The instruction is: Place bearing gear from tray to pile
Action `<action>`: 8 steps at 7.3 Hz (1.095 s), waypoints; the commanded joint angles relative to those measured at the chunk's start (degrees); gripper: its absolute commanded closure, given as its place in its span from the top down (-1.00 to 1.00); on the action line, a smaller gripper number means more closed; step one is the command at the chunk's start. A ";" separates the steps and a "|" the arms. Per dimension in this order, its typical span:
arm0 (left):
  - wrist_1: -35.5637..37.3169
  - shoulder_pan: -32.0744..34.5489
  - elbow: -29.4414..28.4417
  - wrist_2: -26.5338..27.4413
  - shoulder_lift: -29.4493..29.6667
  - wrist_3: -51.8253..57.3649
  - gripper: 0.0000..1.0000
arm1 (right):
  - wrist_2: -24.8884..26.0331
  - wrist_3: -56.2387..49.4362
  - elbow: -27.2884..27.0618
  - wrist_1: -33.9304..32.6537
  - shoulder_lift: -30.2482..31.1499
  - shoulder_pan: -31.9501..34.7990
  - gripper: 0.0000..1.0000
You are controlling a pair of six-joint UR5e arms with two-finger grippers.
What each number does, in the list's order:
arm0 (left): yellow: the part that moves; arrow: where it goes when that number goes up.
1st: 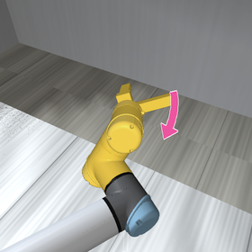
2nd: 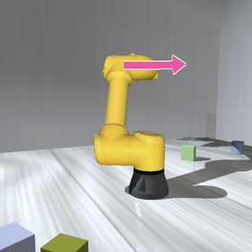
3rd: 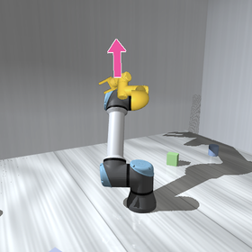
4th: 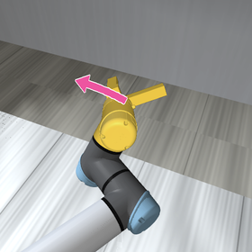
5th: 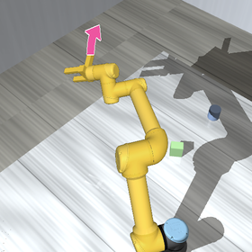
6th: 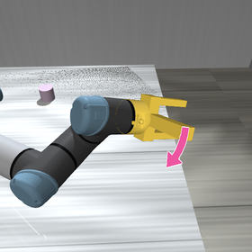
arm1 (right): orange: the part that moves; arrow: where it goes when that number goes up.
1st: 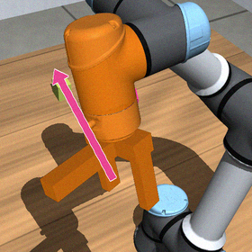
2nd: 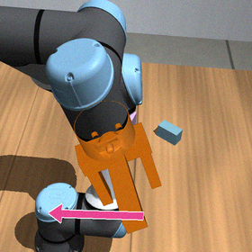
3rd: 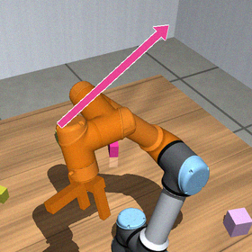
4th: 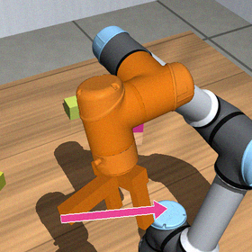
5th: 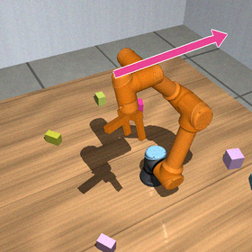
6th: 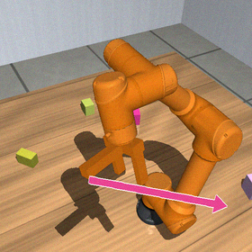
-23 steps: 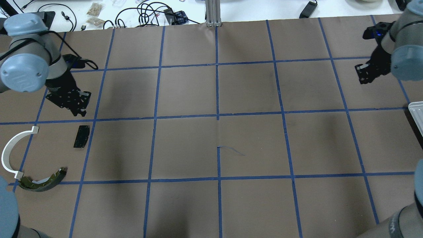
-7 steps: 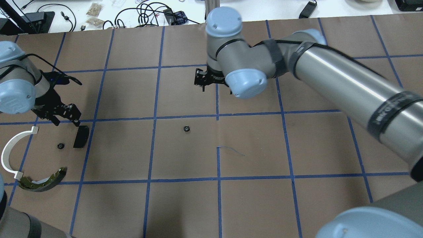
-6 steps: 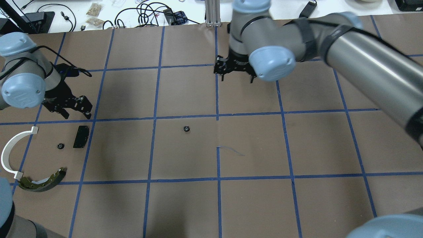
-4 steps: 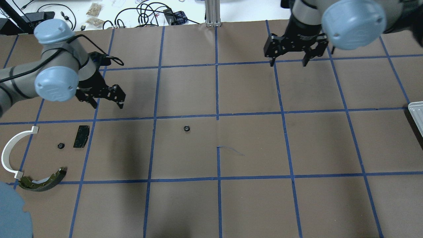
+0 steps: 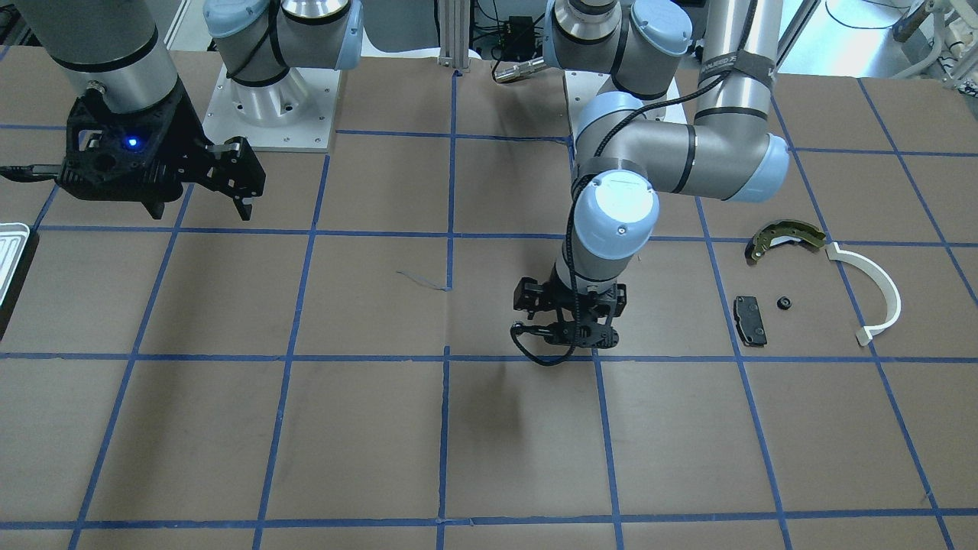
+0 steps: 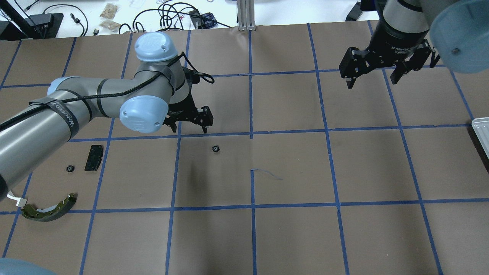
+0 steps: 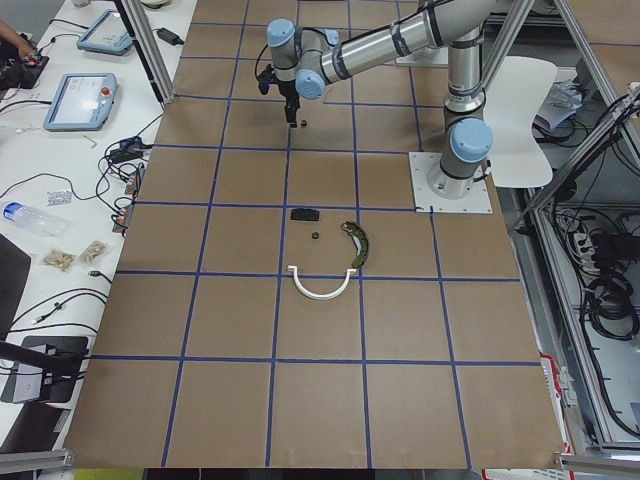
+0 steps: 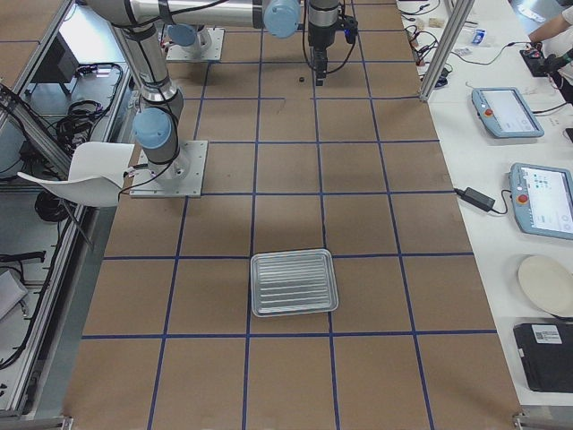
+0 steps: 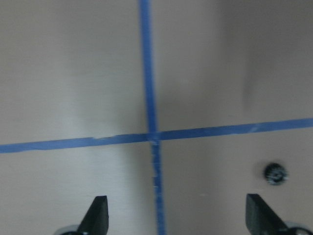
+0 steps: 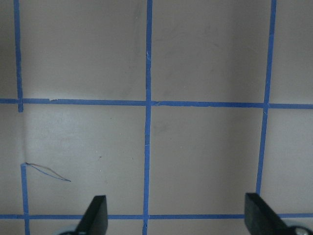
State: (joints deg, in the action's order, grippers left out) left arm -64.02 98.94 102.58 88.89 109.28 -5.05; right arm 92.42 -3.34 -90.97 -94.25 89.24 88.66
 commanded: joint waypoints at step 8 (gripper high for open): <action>14.01 4.15 6.66 -1.79 5.42 -5.68 0.33 | -3.21 5.79 4.14 1.36 -1.61 3.10 1.00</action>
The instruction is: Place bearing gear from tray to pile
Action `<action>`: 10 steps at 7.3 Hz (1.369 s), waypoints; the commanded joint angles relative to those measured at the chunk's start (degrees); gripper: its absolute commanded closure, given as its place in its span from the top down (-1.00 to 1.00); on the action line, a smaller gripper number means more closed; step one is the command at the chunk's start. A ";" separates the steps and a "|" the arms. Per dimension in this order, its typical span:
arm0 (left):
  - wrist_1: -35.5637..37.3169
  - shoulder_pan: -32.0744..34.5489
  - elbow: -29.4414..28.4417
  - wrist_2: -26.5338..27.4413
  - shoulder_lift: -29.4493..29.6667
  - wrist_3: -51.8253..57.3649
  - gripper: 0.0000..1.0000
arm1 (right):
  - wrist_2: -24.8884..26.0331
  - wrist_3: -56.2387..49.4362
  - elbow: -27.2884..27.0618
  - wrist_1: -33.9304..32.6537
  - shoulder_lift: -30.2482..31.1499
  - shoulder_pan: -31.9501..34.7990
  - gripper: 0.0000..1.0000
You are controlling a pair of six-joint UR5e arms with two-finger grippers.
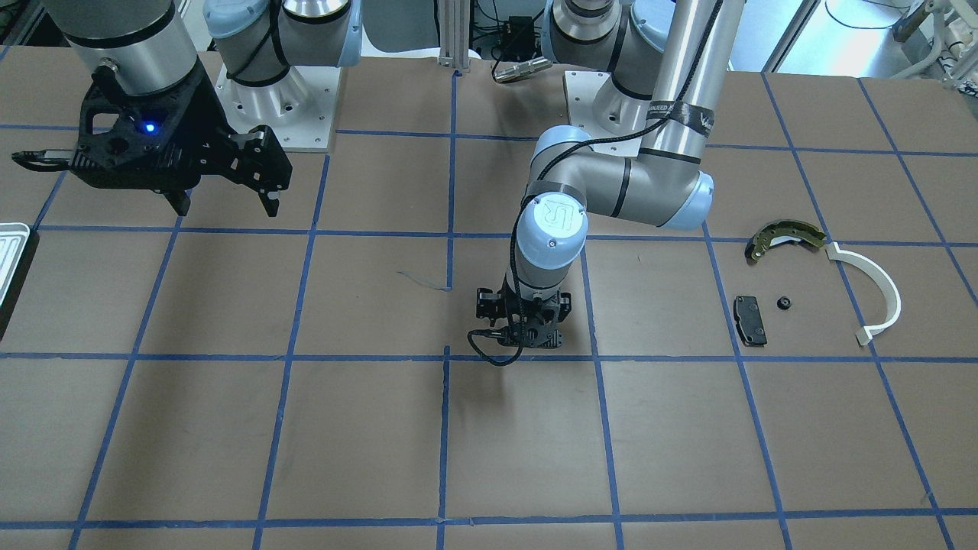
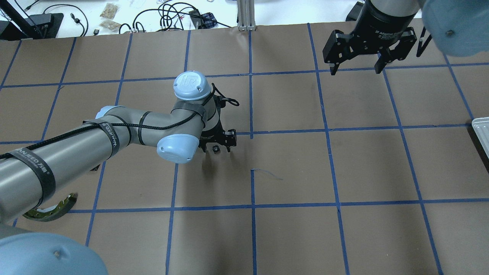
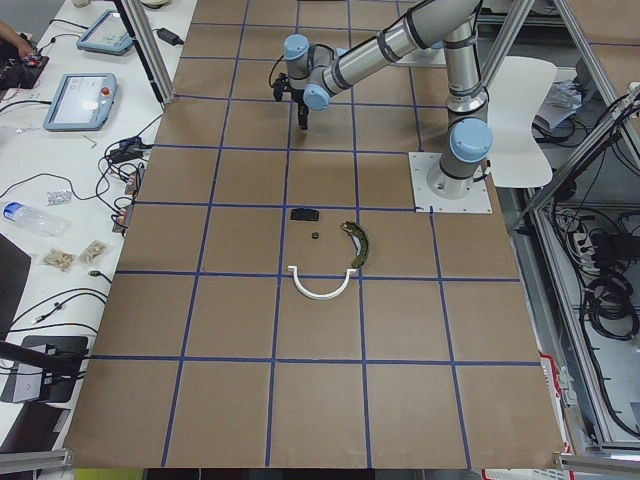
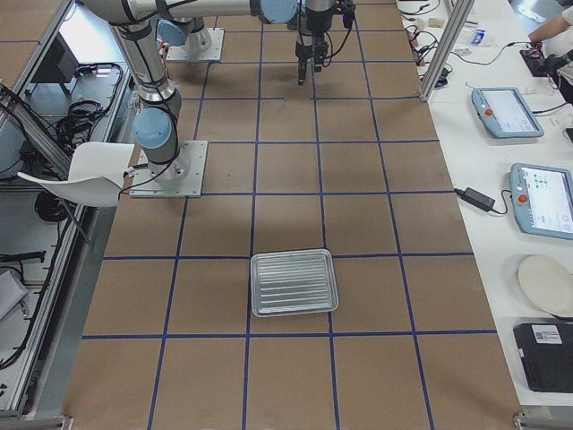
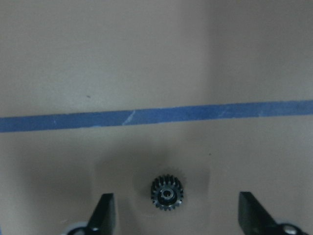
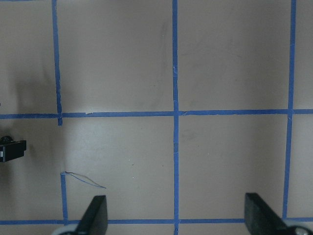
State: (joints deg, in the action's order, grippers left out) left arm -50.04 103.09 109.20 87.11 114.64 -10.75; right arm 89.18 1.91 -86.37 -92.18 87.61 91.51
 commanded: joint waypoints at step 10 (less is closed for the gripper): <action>-16.13 -6.55 -9.04 0.60 -3.45 2.64 -1.00 | 0.20 -0.50 -0.37 -0.28 0.20 -0.89 1.00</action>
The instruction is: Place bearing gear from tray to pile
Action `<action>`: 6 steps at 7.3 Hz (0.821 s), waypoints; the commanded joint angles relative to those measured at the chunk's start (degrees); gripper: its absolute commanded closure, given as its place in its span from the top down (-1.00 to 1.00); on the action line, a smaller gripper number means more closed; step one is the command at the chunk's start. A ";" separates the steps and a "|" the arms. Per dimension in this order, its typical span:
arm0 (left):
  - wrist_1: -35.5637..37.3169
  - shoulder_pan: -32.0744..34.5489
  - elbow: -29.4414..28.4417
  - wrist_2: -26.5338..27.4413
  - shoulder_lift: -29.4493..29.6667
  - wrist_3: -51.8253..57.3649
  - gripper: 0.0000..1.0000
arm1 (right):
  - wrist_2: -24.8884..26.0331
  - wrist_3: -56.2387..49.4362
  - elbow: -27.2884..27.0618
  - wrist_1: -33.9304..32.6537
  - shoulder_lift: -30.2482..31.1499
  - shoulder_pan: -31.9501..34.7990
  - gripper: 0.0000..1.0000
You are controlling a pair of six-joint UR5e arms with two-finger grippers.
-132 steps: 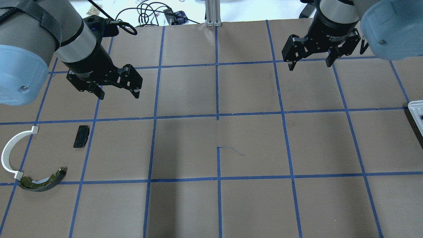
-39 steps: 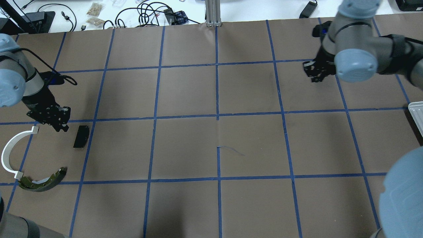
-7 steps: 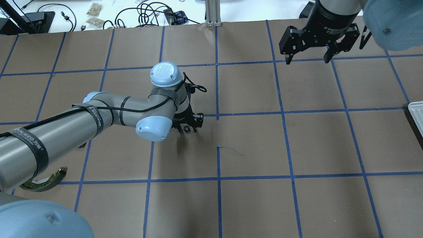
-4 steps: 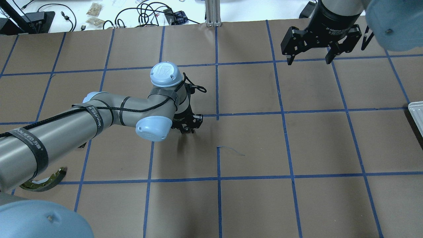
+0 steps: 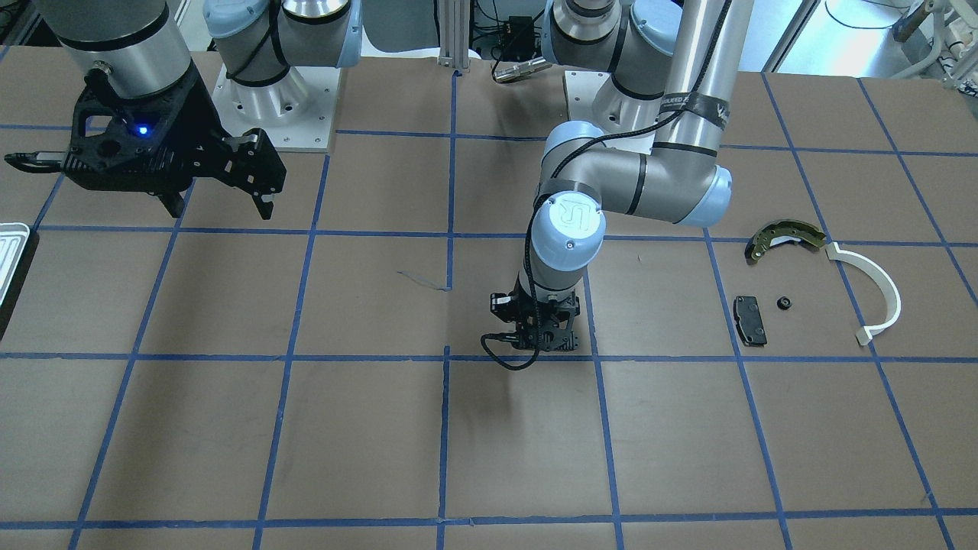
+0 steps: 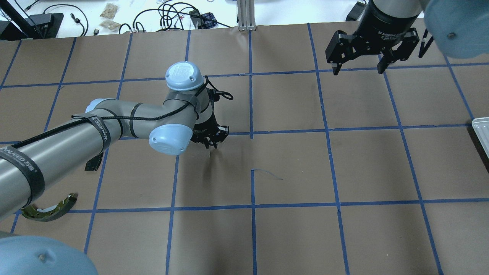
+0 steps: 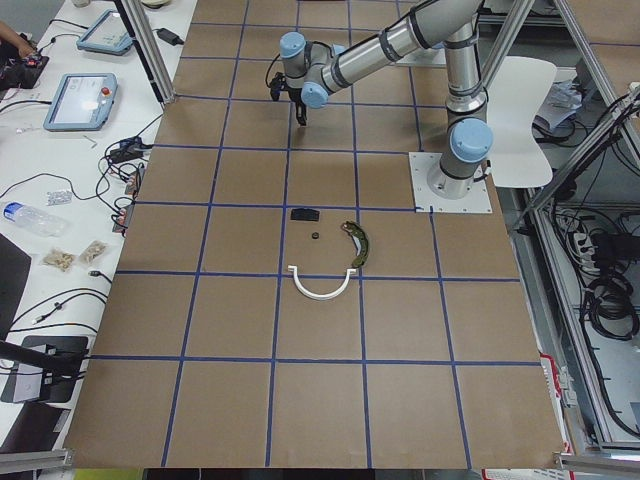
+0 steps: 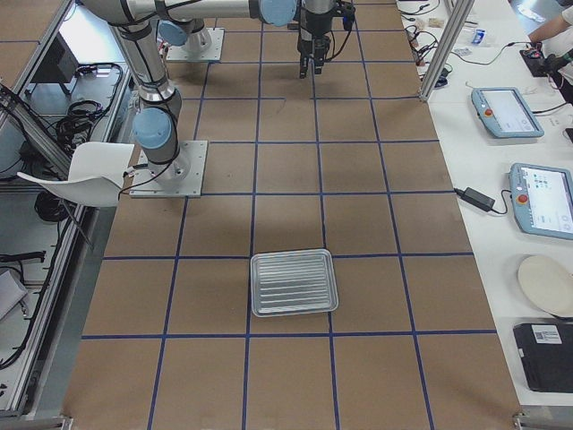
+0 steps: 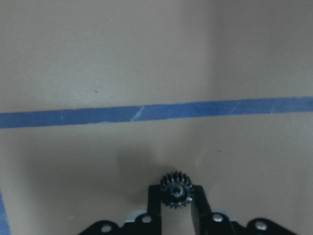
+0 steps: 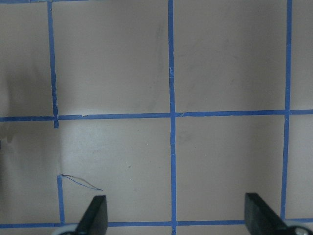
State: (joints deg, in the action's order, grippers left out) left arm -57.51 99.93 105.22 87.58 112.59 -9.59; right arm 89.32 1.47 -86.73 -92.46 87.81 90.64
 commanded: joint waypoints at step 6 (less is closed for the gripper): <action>-24.32 -31.77 -13.65 7.25 -2.55 34.04 -1.00 | 0.15 -0.07 -0.19 -0.09 -0.01 -0.12 1.00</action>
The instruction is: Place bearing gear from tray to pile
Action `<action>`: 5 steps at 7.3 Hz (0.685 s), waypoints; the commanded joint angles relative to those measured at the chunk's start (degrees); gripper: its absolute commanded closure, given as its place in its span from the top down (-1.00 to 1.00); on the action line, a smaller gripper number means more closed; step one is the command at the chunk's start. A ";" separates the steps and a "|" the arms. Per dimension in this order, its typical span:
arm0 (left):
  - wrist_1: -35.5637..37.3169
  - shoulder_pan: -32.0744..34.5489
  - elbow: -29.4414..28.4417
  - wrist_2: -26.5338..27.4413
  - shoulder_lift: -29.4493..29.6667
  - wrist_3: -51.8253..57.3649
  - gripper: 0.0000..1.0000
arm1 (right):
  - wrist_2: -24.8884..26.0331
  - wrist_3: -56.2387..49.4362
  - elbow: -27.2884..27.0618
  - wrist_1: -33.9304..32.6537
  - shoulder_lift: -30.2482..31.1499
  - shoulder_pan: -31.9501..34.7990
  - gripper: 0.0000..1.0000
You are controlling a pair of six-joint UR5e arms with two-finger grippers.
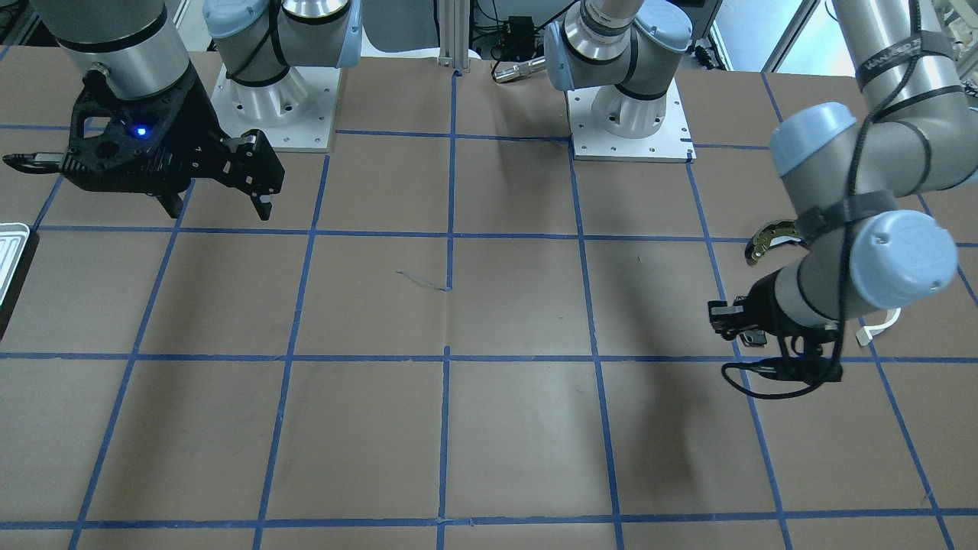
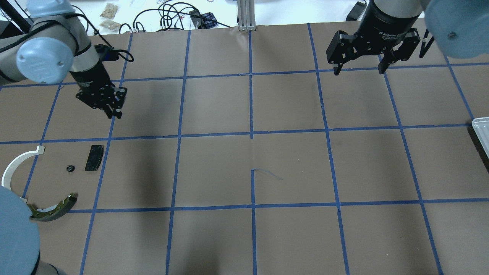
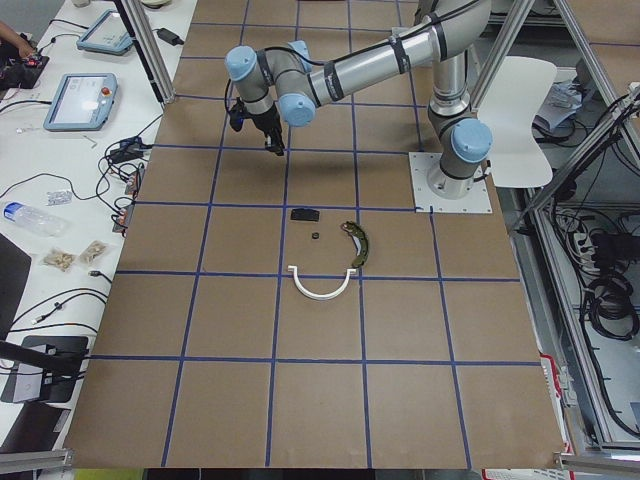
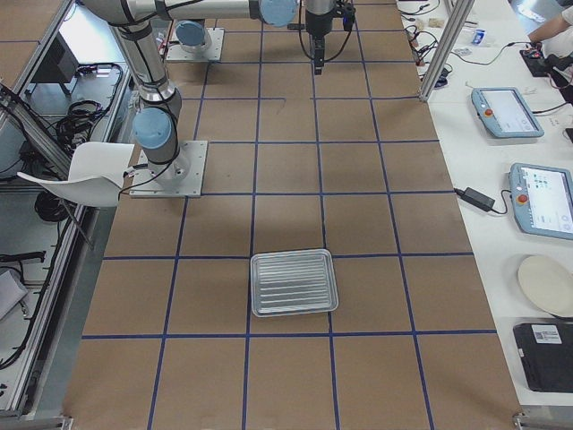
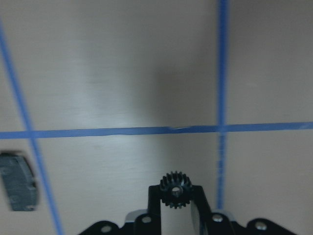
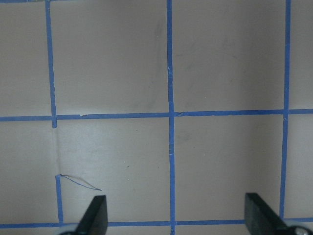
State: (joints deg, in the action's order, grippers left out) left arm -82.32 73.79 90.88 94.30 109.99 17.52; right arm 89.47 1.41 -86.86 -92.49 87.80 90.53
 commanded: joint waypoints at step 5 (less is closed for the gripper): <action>9.94 -20.52 9.47 0.54 1.46 22.19 -1.00 | 0.00 0.00 -0.15 0.03 0.09 0.00 1.00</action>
State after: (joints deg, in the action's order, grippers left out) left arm -76.65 55.62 97.52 94.83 111.16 36.70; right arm 89.48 1.41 -86.99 -92.46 87.82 90.56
